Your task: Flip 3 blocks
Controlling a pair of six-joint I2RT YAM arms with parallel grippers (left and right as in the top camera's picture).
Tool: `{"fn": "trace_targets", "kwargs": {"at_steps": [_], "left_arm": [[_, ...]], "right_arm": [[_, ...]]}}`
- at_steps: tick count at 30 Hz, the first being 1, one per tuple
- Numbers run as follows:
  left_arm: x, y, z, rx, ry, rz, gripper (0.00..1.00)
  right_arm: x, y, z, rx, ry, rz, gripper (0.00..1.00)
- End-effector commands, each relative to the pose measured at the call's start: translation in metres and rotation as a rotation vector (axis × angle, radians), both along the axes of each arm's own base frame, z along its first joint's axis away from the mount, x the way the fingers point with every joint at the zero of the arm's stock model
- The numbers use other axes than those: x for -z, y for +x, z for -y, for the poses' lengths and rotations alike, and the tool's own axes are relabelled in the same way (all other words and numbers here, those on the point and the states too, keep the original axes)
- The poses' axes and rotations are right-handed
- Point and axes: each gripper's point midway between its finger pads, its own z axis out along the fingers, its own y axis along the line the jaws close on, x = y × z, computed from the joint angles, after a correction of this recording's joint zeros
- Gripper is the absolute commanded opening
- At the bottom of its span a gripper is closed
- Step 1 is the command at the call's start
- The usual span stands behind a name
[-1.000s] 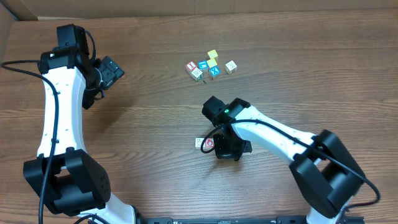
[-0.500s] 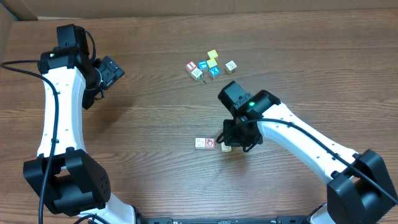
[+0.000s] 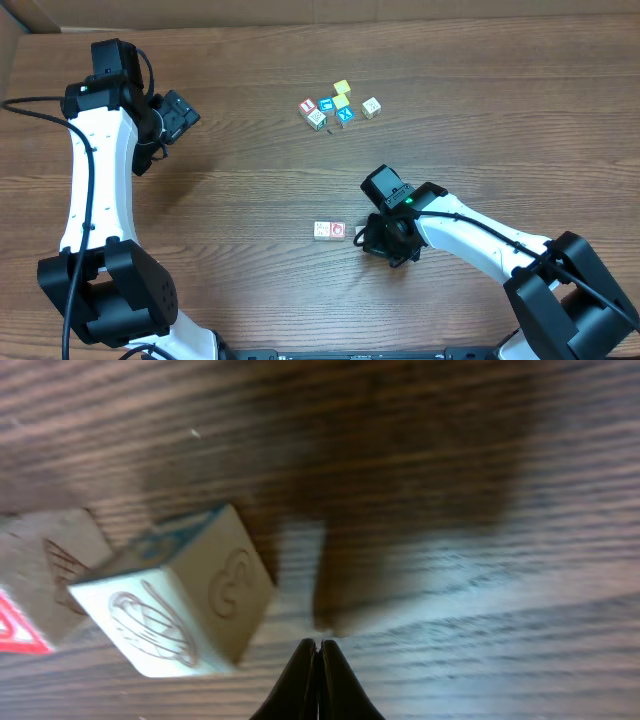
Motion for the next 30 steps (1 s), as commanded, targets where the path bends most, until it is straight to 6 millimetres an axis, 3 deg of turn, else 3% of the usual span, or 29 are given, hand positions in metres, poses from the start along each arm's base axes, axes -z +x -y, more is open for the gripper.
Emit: {"fn": "trace_targets", "kwargs": {"at_steps": [1, 18, 24, 30], "left_arm": [[-0.002, 0.004, -0.002, 0.006, 0.01, 0.008, 1.0], [-0.002, 0.004, -0.002, 0.006, 0.01, 0.008, 1.0], [-0.002, 0.004, -0.002, 0.006, 0.01, 0.008, 1.0], [-0.002, 0.004, -0.002, 0.006, 0.01, 0.008, 1.0]], "right_arm": [[-0.002, 0.004, -0.006, 0.039, 0.033, 0.0, 0.04], [-0.007, 0.006, -0.022, 0.029, 0.114, 0.001, 0.04], [-0.007, 0.0, -0.014, 0.026, 0.091, -0.03, 0.04], [-0.011, 0.01, -0.01, 0.007, 0.103, 0.005, 0.04]]}}
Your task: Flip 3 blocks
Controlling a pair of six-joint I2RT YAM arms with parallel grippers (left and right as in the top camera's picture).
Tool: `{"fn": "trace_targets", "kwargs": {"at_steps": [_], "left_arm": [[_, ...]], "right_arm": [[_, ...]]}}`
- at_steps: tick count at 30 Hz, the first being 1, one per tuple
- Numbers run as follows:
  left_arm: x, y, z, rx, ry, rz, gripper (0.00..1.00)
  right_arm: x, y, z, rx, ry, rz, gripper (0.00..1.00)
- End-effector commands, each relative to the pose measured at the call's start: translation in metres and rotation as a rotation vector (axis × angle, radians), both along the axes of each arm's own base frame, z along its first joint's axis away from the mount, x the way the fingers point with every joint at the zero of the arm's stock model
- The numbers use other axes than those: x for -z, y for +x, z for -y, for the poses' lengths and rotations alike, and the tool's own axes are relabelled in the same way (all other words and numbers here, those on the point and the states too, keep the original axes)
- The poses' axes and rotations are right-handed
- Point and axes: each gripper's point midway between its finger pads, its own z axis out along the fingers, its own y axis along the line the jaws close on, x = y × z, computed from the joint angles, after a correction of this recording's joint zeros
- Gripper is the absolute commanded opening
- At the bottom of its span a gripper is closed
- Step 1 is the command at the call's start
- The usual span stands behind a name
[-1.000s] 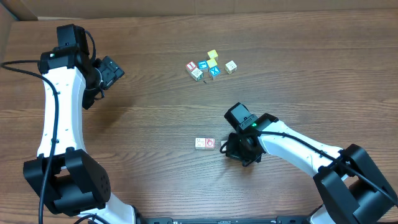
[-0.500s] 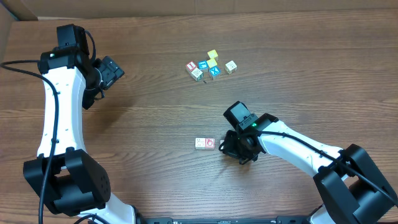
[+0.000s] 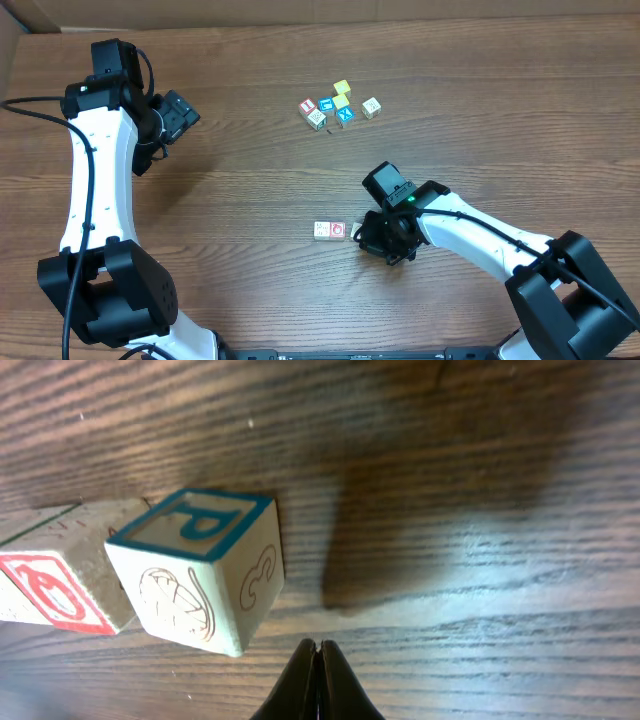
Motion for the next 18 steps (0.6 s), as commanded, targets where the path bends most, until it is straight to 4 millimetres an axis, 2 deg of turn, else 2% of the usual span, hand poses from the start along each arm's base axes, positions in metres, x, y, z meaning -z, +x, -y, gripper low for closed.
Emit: {"fn": "trace_targets", "kwargs": {"at_steps": [1, 4, 9, 18], "left_arm": [[-0.002, 0.004, -0.002, 0.006, 0.01, 0.008, 1.0], [-0.002, 0.004, -0.002, 0.006, 0.01, 0.008, 1.0], [-0.002, 0.004, -0.002, 0.006, 0.01, 0.008, 1.0], [-0.002, 0.004, -0.002, 0.006, 0.01, 0.008, 1.0]], "right_arm": [[-0.006, 0.013, 0.003, -0.001, 0.007, 0.052, 0.04], [-0.003, 0.024, 0.008, 0.009, -0.03, 0.105, 0.04], [-0.005, 0.032, 0.001, 0.005, -0.008, 0.147, 0.04], [-0.007, 0.038, -0.003, 0.004, 0.011, 0.173, 0.04]]}}
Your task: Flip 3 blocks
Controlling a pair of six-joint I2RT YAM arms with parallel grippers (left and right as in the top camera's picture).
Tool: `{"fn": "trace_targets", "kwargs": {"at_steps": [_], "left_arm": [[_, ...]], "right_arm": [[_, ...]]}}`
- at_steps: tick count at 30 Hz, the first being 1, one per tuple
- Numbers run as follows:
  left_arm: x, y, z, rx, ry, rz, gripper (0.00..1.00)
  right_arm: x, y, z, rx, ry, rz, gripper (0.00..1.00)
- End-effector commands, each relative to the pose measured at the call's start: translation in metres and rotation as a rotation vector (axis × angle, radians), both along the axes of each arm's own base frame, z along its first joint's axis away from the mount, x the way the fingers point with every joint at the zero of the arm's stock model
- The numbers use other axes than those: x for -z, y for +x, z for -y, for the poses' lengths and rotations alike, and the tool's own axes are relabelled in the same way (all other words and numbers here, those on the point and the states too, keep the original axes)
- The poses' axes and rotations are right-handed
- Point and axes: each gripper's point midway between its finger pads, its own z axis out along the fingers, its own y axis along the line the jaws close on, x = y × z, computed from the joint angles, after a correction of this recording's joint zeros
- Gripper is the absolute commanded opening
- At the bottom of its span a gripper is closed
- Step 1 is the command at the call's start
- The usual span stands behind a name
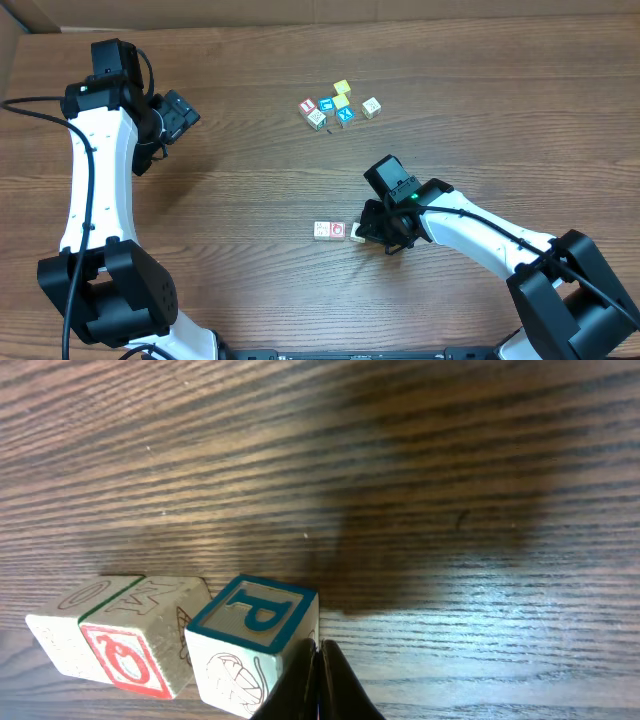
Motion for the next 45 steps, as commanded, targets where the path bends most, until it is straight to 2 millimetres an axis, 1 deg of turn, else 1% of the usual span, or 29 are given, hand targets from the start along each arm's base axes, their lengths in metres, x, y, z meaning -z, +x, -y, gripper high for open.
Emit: {"fn": "trace_targets", "kwargs": {"at_steps": [1, 11, 17, 28, 33, 41, 45], "left_arm": [[-0.003, 0.004, -0.002, 0.006, 0.01, 0.008, 1.0], [-0.003, 0.004, -0.002, 0.006, 0.01, 0.008, 1.0], [-0.002, 0.004, -0.002, 0.006, 0.01, 0.008, 1.0], [-0.002, 0.004, -0.002, 0.006, 0.01, 0.008, 1.0], [-0.002, 0.004, -0.002, 0.006, 0.01, 0.008, 1.0], [-0.002, 0.004, -0.002, 0.006, 0.01, 0.008, 1.0], [-0.002, 0.004, -0.002, 0.006, 0.01, 0.008, 1.0]], "right_arm": [[-0.006, 0.007, -0.002, -0.005, 0.007, 0.04, 0.04], [-0.008, 0.012, -0.006, -0.005, 0.025, 0.063, 0.04], [-0.011, 0.015, -0.015, -0.019, 0.053, 0.084, 0.04], [-0.012, 0.011, -0.02, -0.025, 0.068, 0.075, 0.04], [-0.012, 0.012, -0.019, -0.021, 0.062, 0.079, 0.1], [-0.011, 0.015, -0.016, -0.026, 0.043, 0.096, 0.17], [-0.011, 0.015, -0.016, -0.046, 0.041, 0.103, 0.18]]}}
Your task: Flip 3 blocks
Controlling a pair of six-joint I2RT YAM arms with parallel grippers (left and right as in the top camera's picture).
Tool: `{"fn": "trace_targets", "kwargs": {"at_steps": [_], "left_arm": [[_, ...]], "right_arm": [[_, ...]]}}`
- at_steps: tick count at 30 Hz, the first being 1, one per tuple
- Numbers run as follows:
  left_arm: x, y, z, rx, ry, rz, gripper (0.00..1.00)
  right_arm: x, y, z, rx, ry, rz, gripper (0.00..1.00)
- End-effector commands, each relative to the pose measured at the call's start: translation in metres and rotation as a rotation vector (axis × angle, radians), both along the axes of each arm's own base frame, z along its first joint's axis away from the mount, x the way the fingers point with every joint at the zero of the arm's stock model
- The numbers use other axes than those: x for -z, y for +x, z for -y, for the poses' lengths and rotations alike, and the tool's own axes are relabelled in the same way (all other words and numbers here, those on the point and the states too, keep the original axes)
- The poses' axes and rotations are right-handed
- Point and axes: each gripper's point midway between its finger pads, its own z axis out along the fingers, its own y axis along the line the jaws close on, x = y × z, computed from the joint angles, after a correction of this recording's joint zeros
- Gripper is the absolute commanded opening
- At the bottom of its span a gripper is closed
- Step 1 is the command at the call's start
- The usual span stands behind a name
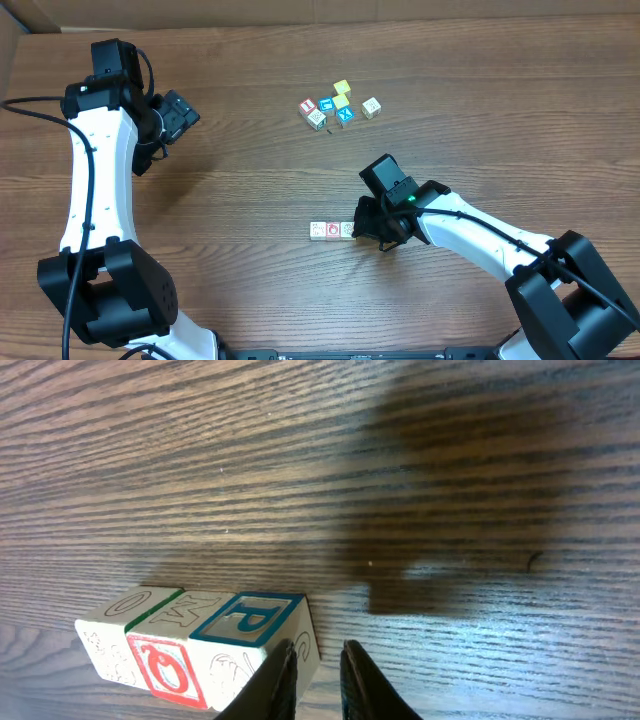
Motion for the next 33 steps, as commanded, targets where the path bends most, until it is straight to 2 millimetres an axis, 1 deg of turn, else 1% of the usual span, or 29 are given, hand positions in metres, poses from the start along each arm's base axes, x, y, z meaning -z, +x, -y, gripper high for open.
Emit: {"fn": "trace_targets", "kwargs": {"at_steps": [1, 18, 21, 29, 33], "left_arm": [[-0.0024, 0.0037, -0.0016, 0.006, 0.01, 0.008, 1.0], [-0.0024, 0.0036, -0.0016, 0.006, 0.01, 0.008, 1.0], [-0.0024, 0.0036, -0.0016, 0.006, 0.01, 0.008, 1.0], [-0.0024, 0.0036, -0.0016, 0.006, 0.01, 0.008, 1.0], [-0.0024, 0.0037, -0.0016, 0.006, 0.01, 0.008, 1.0]], "right_arm": [[-0.0061, 0.0041, -0.0017, -0.02, 0.002, 0.035, 0.18], [-0.0061, 0.0041, -0.0016, -0.023, 0.002, 0.036, 0.23], [-0.0058, 0.0052, -0.0005, -0.02, -0.005, 0.041, 0.27], [-0.0047, 0.0037, 0.0018, -0.018, -0.016, 0.035, 0.28], [-0.0051, 0.0048, 0.001, -0.018, -0.013, 0.04, 0.31]]}}
